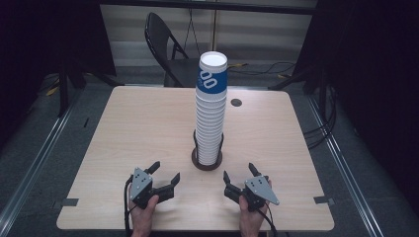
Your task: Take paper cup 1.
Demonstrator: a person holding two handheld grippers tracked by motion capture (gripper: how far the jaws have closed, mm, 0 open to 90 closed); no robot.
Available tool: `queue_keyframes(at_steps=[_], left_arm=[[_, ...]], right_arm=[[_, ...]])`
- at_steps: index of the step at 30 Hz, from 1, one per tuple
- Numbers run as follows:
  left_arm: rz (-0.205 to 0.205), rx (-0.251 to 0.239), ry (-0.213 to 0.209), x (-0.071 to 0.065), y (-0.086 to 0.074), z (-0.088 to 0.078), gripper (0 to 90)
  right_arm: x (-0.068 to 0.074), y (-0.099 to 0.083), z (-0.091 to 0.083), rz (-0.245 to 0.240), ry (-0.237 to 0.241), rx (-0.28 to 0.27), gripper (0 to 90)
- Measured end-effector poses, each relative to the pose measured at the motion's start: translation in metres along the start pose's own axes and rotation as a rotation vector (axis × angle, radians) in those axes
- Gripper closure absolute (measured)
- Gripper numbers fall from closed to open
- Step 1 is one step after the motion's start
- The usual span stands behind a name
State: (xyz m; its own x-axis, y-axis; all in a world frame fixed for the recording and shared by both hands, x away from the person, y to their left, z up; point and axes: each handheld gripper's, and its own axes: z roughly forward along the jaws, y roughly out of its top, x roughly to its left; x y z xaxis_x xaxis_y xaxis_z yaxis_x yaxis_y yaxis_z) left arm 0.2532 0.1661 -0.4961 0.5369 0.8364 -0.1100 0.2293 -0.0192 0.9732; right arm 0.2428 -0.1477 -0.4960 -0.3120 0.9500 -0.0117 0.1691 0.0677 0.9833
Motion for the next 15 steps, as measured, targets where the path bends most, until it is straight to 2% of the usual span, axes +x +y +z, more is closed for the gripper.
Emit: queue_keyframes(at_steps=[2, 3, 4, 6, 9, 10, 11, 12, 13, 15], left_arm=[[-0.014, 0.016, -0.011, 0.002, 0.001, 0.002, 16.0], [-0.035, 0.021, -0.032, 0.004, 0.001, 0.003, 15.9], [-0.052, 0.030, -0.032, 0.006, 0.002, 0.004, 15.8], [-0.073, 0.026, -0.043, 0.008, 0.002, 0.005, 15.7], [-0.077, 0.039, -0.047, 0.009, 0.002, 0.006, 15.8], [-0.081, 0.033, -0.064, 0.008, 0.005, 0.008, 15.8], [-0.081, 0.033, -0.064, 0.008, 0.005, 0.008, 15.8], [-0.046, 0.060, -0.075, 0.006, 0.012, 0.013, 15.8], [-0.021, 0.061, -0.069, 0.004, 0.017, 0.014, 15.8], [-0.017, 0.054, -0.073, 0.002, 0.021, 0.015, 15.8]], right_arm=[[0.000, 0.000, 0.000, 0.003, 0.012, 0.000, 12.6], [-0.001, 0.000, -0.001, 0.006, 0.011, 0.005, 12.8], [0.000, 0.000, -0.001, 0.008, 0.005, 0.003, 12.8], [0.000, 0.000, -0.001, 0.004, 0.007, 0.005, 12.8], [0.000, 0.000, -0.002, 0.000, 0.010, 0.009, 12.7], [-0.001, 0.000, -0.002, 0.004, 0.015, 0.010, 12.7], [-0.001, 0.000, -0.002, 0.004, 0.015, 0.010, 12.7], [-0.001, 0.000, -0.001, 0.008, 0.019, 0.009, 12.9], [-0.002, 0.000, -0.001, 0.009, 0.024, 0.014, 12.9], [-0.001, 0.000, -0.001, 0.007, 0.026, 0.015, 12.9]])
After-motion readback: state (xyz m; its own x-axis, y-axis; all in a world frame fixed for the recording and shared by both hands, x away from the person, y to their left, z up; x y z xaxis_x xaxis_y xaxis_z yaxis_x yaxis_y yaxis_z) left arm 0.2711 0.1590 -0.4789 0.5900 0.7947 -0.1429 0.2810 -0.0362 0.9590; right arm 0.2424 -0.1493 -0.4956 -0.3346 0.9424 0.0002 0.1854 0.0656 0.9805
